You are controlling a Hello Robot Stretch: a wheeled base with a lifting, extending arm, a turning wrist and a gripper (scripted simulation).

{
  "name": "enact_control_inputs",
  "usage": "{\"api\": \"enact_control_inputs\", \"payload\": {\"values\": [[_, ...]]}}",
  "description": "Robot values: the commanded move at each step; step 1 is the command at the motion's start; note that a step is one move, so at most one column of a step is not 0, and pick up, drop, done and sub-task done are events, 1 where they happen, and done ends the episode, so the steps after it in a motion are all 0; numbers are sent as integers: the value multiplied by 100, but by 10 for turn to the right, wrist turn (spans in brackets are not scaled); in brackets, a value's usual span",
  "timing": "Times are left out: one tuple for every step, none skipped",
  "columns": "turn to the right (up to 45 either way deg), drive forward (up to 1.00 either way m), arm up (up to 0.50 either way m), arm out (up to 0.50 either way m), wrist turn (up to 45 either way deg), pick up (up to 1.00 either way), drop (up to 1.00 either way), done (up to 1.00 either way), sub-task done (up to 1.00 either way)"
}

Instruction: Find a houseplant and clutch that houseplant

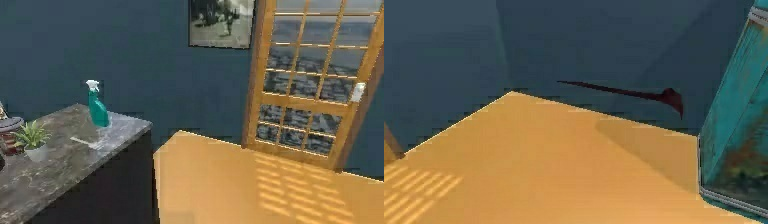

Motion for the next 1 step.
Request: {"api": "enact_control_inputs", "payload": {"values": [[0,100,0,0,0,0,0,0,0]]}}
